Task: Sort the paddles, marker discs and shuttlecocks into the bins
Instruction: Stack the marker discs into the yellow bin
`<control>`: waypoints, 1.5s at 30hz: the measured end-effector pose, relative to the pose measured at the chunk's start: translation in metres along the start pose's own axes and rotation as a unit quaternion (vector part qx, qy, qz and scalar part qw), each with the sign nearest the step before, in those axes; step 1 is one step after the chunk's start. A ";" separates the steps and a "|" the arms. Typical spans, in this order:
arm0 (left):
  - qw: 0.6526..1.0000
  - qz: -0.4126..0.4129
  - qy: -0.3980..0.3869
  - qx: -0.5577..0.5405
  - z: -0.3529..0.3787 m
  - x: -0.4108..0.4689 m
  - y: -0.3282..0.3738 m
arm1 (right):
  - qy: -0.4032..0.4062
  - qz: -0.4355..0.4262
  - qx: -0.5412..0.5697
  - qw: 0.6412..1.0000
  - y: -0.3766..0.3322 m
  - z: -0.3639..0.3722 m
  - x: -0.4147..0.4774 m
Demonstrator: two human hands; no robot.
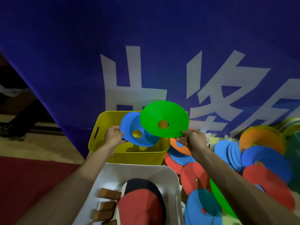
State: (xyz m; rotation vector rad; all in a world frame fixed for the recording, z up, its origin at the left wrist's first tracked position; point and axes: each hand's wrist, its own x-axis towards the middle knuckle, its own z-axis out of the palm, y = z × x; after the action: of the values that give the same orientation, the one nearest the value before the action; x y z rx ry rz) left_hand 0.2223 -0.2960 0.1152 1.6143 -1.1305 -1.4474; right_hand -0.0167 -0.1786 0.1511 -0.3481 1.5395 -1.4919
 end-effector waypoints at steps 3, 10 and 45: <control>0.999 -0.022 -0.027 0.017 0.002 0.017 -0.010 | 0.002 -0.015 -0.027 1.000 0.003 0.004 -0.002; 0.989 -0.002 -0.035 0.145 -0.014 0.047 -0.034 | 0.009 -0.026 -0.084 0.996 0.011 0.017 0.003; 0.991 0.107 -0.080 0.001 -0.006 -0.074 0.016 | -0.068 -0.072 -0.294 0.951 0.009 0.020 0.020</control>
State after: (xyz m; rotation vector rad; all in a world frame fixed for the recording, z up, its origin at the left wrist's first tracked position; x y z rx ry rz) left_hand 0.2257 -0.2345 0.1603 1.3508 -1.3517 -1.4538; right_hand -0.0086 -0.2041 0.1377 -0.9073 1.8536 -1.0557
